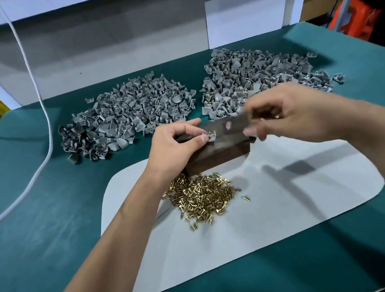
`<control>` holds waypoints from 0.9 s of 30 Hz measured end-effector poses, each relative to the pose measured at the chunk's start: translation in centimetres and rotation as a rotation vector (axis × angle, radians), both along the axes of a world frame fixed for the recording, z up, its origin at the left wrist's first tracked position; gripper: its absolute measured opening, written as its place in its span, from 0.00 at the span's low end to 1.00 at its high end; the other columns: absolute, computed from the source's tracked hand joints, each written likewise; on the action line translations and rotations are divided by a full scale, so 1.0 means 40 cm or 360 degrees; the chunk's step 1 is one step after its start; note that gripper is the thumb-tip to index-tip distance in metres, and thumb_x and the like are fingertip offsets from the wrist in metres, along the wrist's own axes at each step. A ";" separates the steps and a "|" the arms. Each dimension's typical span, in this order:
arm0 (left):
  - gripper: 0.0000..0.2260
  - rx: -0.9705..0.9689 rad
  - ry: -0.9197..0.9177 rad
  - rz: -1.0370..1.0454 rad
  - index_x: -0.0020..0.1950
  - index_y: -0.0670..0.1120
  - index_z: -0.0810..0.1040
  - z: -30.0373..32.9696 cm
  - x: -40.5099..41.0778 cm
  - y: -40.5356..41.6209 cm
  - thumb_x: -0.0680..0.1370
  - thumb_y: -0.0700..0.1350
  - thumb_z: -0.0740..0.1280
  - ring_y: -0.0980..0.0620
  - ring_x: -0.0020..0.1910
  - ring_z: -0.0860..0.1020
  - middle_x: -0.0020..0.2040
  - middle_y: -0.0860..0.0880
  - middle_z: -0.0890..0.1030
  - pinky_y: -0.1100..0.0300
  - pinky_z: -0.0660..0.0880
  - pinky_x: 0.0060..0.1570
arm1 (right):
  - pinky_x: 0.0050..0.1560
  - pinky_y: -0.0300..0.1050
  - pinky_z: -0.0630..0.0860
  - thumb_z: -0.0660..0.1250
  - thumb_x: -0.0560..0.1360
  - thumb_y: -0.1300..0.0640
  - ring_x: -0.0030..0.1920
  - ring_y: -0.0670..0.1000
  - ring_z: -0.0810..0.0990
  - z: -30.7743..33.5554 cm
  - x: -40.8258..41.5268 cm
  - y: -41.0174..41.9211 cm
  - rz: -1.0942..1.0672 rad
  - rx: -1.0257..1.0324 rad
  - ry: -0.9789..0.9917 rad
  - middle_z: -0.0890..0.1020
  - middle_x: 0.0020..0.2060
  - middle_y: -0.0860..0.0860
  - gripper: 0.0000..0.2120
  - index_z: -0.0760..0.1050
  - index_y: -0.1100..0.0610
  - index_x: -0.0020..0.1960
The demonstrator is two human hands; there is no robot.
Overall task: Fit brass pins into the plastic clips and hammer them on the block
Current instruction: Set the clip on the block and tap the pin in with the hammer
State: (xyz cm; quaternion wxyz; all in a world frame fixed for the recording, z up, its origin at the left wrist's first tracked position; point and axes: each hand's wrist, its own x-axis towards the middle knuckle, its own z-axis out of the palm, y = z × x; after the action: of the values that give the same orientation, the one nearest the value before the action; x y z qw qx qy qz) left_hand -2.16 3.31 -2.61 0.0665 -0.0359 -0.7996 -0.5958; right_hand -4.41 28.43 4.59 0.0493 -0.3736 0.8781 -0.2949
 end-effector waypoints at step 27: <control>0.08 -0.0463 0.0319 0.0484 0.52 0.45 0.88 -0.011 -0.049 -0.067 0.81 0.45 0.69 0.54 0.61 0.80 0.59 0.50 0.85 0.45 0.74 0.67 | 0.54 0.45 0.77 0.74 0.76 0.51 0.45 0.47 0.79 -0.131 -0.038 -0.114 -0.0591 -0.0298 0.0635 0.84 0.45 0.47 0.09 0.85 0.53 0.54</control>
State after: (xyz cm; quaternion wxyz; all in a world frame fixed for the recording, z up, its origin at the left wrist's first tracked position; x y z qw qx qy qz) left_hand -4.10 0.62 -3.07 0.2288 0.0167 -0.8627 -0.4507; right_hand -5.94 23.86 -0.65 -0.2138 -0.2600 0.8928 -0.2993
